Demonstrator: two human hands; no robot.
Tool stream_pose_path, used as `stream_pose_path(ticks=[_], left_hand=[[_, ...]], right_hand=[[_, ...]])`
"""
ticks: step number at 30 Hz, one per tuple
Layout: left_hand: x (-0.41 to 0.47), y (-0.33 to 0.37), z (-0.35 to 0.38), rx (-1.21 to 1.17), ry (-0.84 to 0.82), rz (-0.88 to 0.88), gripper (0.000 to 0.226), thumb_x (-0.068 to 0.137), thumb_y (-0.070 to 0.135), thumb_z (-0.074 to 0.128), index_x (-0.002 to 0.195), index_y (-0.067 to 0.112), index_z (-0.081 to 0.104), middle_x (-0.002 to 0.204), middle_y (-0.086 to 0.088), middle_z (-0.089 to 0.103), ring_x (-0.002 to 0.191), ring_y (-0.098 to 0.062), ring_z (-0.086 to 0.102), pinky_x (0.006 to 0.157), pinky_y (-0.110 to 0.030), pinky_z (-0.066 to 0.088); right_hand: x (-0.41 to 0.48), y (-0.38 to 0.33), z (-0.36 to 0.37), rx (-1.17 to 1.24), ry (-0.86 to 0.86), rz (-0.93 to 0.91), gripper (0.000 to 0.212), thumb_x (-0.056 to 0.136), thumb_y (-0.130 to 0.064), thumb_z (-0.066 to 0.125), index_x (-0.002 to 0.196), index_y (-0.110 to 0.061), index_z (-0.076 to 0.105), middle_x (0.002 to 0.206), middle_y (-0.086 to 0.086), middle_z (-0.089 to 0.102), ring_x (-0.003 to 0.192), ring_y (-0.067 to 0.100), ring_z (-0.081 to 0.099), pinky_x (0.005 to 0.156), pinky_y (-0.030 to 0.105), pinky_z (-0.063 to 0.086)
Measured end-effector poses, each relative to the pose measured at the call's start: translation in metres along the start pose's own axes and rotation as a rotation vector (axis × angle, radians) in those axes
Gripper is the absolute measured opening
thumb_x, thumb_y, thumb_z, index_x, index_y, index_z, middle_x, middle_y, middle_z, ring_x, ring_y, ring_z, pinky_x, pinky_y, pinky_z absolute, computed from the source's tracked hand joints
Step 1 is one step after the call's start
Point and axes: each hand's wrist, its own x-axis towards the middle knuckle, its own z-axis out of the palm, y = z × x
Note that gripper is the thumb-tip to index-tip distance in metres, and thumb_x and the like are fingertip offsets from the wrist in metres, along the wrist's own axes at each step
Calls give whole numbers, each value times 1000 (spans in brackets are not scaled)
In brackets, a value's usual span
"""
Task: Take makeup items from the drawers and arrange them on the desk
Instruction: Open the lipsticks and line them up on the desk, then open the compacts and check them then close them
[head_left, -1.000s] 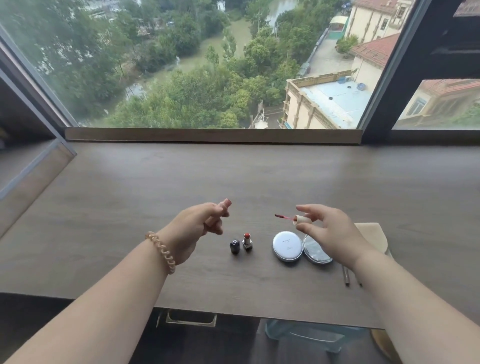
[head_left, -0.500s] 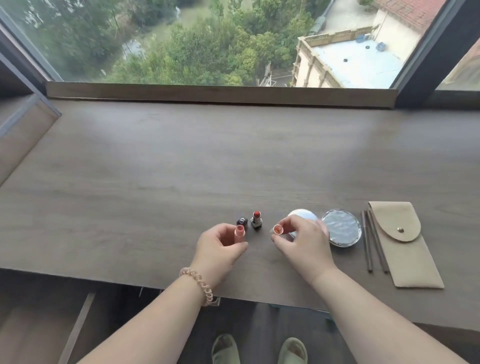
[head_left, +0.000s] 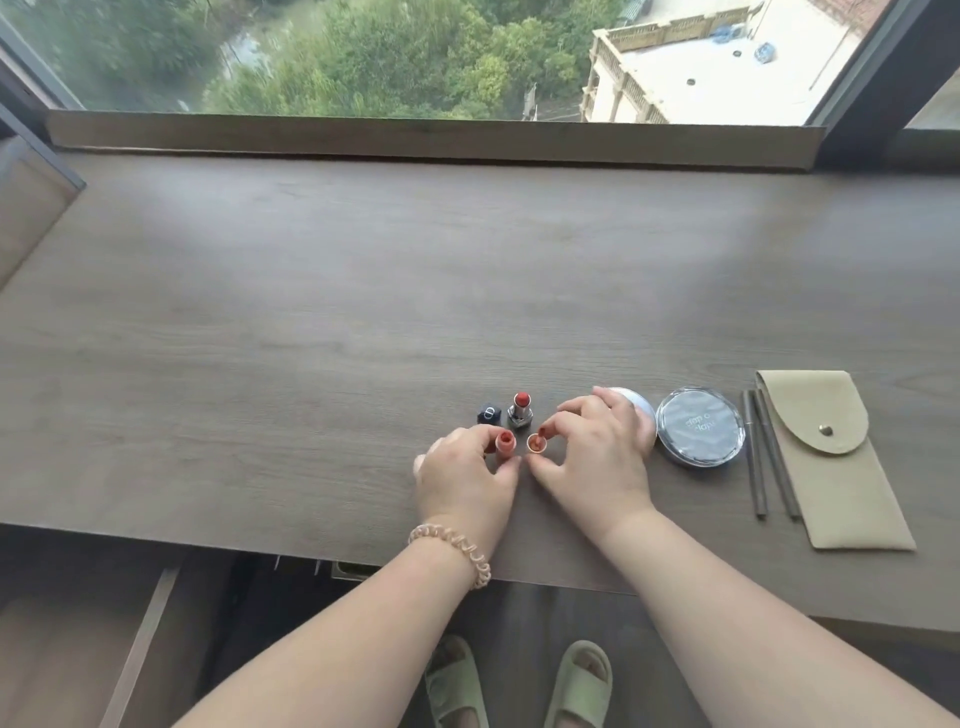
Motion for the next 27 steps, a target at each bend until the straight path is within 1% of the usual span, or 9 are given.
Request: stream_pose_path(ticks=[2, 9, 12, 15, 18, 21, 24, 25, 27], left_hand=[[0, -2, 3, 66, 18, 0, 11, 76, 39, 68, 83, 31, 64, 88, 8, 67, 93, -15, 59, 80, -28, 28], [-1, -5, 9, 206, 29, -31, 19, 79, 46, 61, 89, 31, 66, 93, 8, 69, 101, -17, 54, 82, -33, 28], [-2, -3, 8, 228, 27, -61, 22, 78, 48, 59, 89, 30, 65, 93, 7, 68, 101, -19, 54, 84, -35, 30], [-5, 0, 6, 231, 11, -111, 27, 75, 54, 59, 88, 30, 63, 94, 8, 65, 103, -19, 53, 85, -37, 32], [-11, 1, -1, 226, -2, -142, 39, 68, 57, 63, 100, 34, 62, 100, 12, 63, 107, -16, 51, 86, -36, 31], [-15, 2, -14, 152, 4, -170, 50, 66, 54, 66, 112, 35, 59, 112, 11, 60, 116, -16, 45, 93, -36, 30], [-13, 12, -31, -37, 72, -188, 56, 67, 53, 64, 119, 34, 55, 123, 10, 54, 122, -16, 39, 100, -39, 26], [-10, 18, -35, -95, 91, -184, 58, 66, 53, 61, 120, 34, 53, 124, 10, 53, 123, -15, 38, 100, -38, 25], [-4, 35, -40, -167, 108, -145, 60, 64, 51, 54, 122, 33, 52, 123, 12, 51, 123, -14, 36, 99, -34, 23]], right_hand=[[-1, 0, 2, 2, 3, 12, 14, 63, -36, 78, 71, -28, 70, 99, -5, 65, 126, 27, 42, 103, 34, 9], [-2, 0, 7, -27, 5, 29, 17, 64, -37, 76, 74, -25, 70, 103, -4, 65, 128, 27, 39, 103, 35, 9], [0, 0, 6, -33, -12, 24, 19, 66, -38, 74, 80, -26, 70, 107, -5, 63, 131, 24, 36, 104, 34, 7], [0, 1, -3, -47, -60, 23, 37, 63, -44, 75, 96, -29, 68, 113, -8, 59, 133, 22, 31, 108, 38, 6], [-4, 9, -22, -38, -84, -22, 59, 55, -52, 80, 108, -31, 64, 118, -9, 55, 132, 20, 30, 109, 40, 8], [-9, 33, -44, 53, -34, -22, 62, 54, -50, 83, 109, -31, 63, 120, -8, 57, 130, 21, 35, 106, 45, 18], [-4, 60, -64, 59, 27, 45, 63, 60, -47, 81, 116, -29, 59, 128, -6, 55, 132, 21, 34, 104, 41, 20], [-1, 66, -68, 38, 0, 57, 66, 62, -46, 80, 121, -30, 56, 134, -6, 51, 134, 19, 30, 105, 39, 18], [5, 71, -71, -10, -119, 38, 75, 66, -45, 78, 132, -32, 47, 146, -4, 39, 140, 17, 20, 109, 36, 12]])
